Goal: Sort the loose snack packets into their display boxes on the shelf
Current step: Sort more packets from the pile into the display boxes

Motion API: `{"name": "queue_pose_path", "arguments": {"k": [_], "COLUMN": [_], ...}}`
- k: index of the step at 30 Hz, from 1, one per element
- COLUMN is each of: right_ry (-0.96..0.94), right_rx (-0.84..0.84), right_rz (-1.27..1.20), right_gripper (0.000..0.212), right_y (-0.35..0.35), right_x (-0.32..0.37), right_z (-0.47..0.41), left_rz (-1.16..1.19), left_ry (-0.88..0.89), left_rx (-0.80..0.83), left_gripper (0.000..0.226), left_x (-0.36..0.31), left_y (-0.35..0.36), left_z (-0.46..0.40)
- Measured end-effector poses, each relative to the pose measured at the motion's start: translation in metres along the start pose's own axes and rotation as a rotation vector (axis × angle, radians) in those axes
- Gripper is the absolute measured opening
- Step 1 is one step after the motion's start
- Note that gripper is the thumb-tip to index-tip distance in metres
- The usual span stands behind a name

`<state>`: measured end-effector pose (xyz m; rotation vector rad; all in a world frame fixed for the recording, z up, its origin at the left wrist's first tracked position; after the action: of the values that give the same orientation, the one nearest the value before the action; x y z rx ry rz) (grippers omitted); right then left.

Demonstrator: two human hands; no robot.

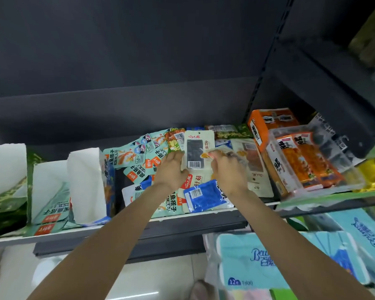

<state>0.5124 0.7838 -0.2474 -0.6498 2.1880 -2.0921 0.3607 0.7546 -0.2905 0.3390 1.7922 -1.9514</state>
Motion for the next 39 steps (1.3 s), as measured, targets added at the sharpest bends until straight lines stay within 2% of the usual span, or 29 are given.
{"name": "queue_pose_path", "arguments": {"k": [2,4,7,10,13,16,18,22,27,31,35,37,39], "right_ry": [-0.109,-0.162,-0.119,-0.062,-0.040,-0.109,-0.162,-0.248,-0.270,-0.245,-0.193,-0.216,-0.222], "right_rx": [-0.026,-0.054,-0.070,-0.017,0.097,0.080,0.055,0.057,0.114,0.134,0.234,0.261,0.233], "right_rz": [-0.193,-0.408,-0.716,-0.975,-0.925,-0.847,-0.889,-0.983,-1.000,-0.905,-0.760,-0.677,-0.673], "right_gripper": [0.029,0.027,0.024,0.022,0.019,0.026,0.027,0.012,0.019,0.023,0.023,0.013,0.014], "right_y": [-0.013,-0.020,-0.025,-0.026,-0.014,-0.006,-0.008,-0.010,0.015,0.041,0.069,0.075,0.073], "right_x": [0.021,0.039,0.057,0.081,0.122,0.179,0.226,0.328,0.441,0.497,0.511,0.509,0.506], "right_z": [-0.001,-0.001,-0.004,-0.006,-0.005,-0.001,0.006,0.029,0.055,0.062,0.060,0.063,0.066], "left_rz": [0.272,0.528,0.583,0.603,0.656,0.680,0.664,0.573,0.469,0.460,0.324,0.222,0.150], "left_ry": [0.026,0.040,0.041,0.046,0.053,0.066,0.081,0.068,0.055,-0.008,-0.085,-0.060,-0.006], "left_rx": [-0.011,-0.040,-0.177,-0.272,-0.363,-0.439,-0.532,-0.680,-0.751,-0.714,-0.514,-0.484,-0.489], "left_gripper": [0.066,0.057,0.022,0.013,0.014,0.016,0.016,0.015,0.007,0.010,0.013,0.017,0.025], "left_x": [-0.008,-0.011,0.005,0.031,0.063,0.101,0.132,0.201,0.291,0.344,0.381,0.391,0.393], "left_y": [-0.008,-0.021,-0.053,-0.087,-0.124,-0.161,-0.190,-0.246,-0.296,-0.315,-0.312,-0.310,-0.309], "left_z": [0.000,0.004,0.017,0.037,0.062,0.093,0.116,0.168,0.221,0.245,0.246,0.247,0.248]}}
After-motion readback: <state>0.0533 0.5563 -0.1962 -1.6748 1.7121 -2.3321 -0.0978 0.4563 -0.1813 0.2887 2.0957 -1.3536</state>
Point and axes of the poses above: each hand's wrist, its own z-axis away from the middle knuckle, its own y-axis out of the palm, x = y × z, the point moved 5 cm from there along -z, towards the middle knuckle, and after that the axes turned 3 degrees about y, right-handed, at the moved point
